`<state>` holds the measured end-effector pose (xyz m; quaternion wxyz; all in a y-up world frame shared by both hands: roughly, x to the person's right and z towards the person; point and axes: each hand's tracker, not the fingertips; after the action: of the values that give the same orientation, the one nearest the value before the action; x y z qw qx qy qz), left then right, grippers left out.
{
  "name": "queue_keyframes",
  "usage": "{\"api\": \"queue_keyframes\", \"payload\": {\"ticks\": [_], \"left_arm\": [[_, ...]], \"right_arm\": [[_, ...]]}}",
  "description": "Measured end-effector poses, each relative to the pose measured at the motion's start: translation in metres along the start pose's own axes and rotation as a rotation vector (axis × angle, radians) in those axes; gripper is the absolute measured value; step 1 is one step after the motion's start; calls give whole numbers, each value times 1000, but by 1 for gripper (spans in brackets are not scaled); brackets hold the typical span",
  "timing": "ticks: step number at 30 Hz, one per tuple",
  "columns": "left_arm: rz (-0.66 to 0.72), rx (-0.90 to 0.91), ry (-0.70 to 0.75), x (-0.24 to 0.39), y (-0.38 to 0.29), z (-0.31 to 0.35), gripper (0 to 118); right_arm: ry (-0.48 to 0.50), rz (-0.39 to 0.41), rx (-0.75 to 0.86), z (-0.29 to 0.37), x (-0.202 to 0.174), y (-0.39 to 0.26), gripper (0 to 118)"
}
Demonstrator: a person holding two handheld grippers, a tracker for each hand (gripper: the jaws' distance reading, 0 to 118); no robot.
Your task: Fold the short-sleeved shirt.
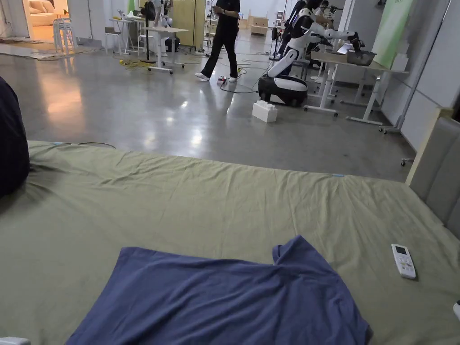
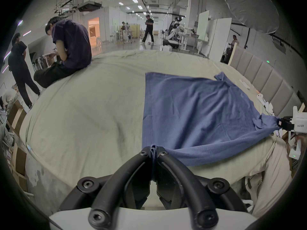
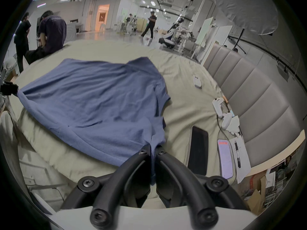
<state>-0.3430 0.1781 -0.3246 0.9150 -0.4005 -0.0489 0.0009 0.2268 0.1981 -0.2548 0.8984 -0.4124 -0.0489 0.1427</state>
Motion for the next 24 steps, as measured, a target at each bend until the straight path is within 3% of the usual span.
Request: {"api": "queue_keyframes", "payload": {"ticks": [15, 19, 20, 23, 24], "left_arm": [[-9, -206, 11, 4, -35, -44, 7], [-21, -224, 27, 3, -37, -43, 23], [-27, -225, 46, 1, -37, -41, 32], [11, -174, 57, -3, -34, -27, 48], [26, -148, 50, -3, -30, -22, 52]], "right_arm": [[42, -56, -192, -50, -9, -38, 5], [47, -66, -220, -56, -9, -40, 9], [43, -66, -226, -56, -10, -40, 20], [8, -54, -236, -47, -12, -33, 70], [-6, -55, -220, -41, -12, -29, 72]]}}
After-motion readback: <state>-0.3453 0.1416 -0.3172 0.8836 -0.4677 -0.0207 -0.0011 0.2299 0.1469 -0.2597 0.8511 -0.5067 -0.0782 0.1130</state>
